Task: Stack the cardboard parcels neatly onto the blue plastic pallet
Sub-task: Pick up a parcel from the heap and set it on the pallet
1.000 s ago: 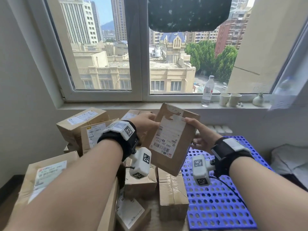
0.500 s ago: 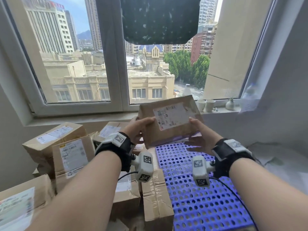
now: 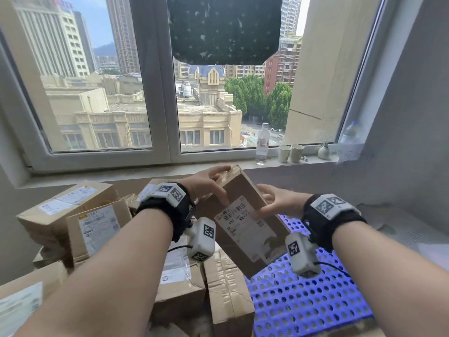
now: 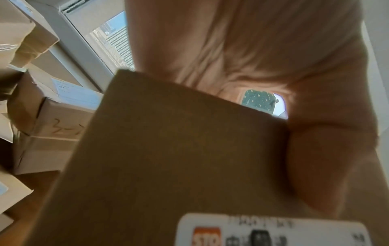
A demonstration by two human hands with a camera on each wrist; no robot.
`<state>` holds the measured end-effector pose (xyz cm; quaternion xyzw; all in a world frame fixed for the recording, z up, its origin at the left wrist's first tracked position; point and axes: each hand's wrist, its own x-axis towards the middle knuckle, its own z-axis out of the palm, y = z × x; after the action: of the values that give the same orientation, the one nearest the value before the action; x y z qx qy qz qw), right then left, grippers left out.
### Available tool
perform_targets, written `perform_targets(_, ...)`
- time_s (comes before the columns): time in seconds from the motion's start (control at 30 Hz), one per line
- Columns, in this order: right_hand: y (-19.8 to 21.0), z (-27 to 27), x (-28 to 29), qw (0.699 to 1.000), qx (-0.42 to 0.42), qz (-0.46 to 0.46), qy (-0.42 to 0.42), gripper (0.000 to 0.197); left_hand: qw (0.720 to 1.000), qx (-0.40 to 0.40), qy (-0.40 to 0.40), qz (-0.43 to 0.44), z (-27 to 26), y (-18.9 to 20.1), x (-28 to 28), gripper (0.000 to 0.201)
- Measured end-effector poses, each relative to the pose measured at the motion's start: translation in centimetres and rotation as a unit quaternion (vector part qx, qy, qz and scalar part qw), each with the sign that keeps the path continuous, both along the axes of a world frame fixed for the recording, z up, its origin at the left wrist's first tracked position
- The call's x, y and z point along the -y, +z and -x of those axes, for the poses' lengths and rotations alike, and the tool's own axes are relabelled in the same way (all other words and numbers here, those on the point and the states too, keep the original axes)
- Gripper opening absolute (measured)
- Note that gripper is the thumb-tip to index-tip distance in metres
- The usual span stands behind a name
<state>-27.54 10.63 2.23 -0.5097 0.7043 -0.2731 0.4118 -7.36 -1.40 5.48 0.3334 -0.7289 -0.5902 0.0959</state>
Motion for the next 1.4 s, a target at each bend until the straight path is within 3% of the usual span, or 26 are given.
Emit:
perform_targets(0.1,-1.1,-0.6,-0.5,1.0,0.021,0.0,0.001,0.107,0.999,0.0,-0.024,-0.021,-0.1,-0.7,0.8,0.114)
perform_targets(0.2,-1.8,-0.1,-0.8,0.998,0.033,0.016,-0.052,0.113,0.999,-0.026,0.004,-0.025,0.3,-1.0,0.9,0.107)
perform_targets(0.3,-2.5,1.3,-1.3,0.99,0.04,0.047,-0.125,0.111,0.994,-0.061,0.086,0.021,1.0,-1.6,1.4,0.098)
perform_targets(0.4,-3.2,3.5,-1.4,0.975,0.079,0.063,-0.2,0.11,0.987,-0.08,0.14,0.014,2.3,-2.9,1.7,0.102)
perform_targets(0.53,-3.3,5.6,-1.2,0.963,0.156,0.046,-0.216,0.054,0.99,-0.05,0.118,-0.05,5.2,-5.3,0.9,0.087)
perform_targets(0.6,-4.1,6.9,-0.7,0.956,0.182,0.031,-0.228,0.035,0.989,-0.053,0.115,-0.083,6.9,-6.3,0.3,0.045)
perform_targets(0.63,-4.6,7.6,-0.1,0.951,0.196,0.027,-0.237,0.035,0.986,-0.056,0.121,-0.101,7.9,-6.8,0.3,0.024)
perform_targets(0.7,-5.7,9.3,1.2,0.938,0.23,0.026,-0.256,0.047,0.982,-0.049,0.142,-0.117,9.9,-7.4,0.0,0.008)
perform_targets(0.77,-6.8,11.0,2.4,0.93,0.25,0.018,-0.269,0.048,0.977,-0.036,0.167,-0.13,11.8,-8.1,0.0,0.007)
perform_targets(0.93,-10.1,14.1,5.4,0.948,0.215,-0.046,-0.232,0.054,0.961,0.0,0.229,-0.154,15.3,-11.1,1.6,0.01)
perform_targets(1.07,-13.4,15.1,8.0,0.949,0.23,-0.087,-0.198,0.046,0.948,0.024,0.272,-0.166,16.6,-14.5,3.7,0.017)
perform_targets(1.17,-15.6,15.2,9.5,0.944,0.245,-0.113,-0.187,0.041,0.939,0.053,0.281,-0.188,17.2,-17.0,5.3,0.022)
perform_targets(1.27,-17.6,15.4,11.4,0.942,0.251,-0.134,-0.179,0.037,0.935,0.08,0.276,-0.206,17.8,-19.0,7.4,0.011)
perform_targets(1.4,-20.5,15.4,13.8,0.942,0.242,-0.147,-0.18,0.039,0.939,0.134,0.259,-0.18,18.4,-22.0,10.4,0.014)
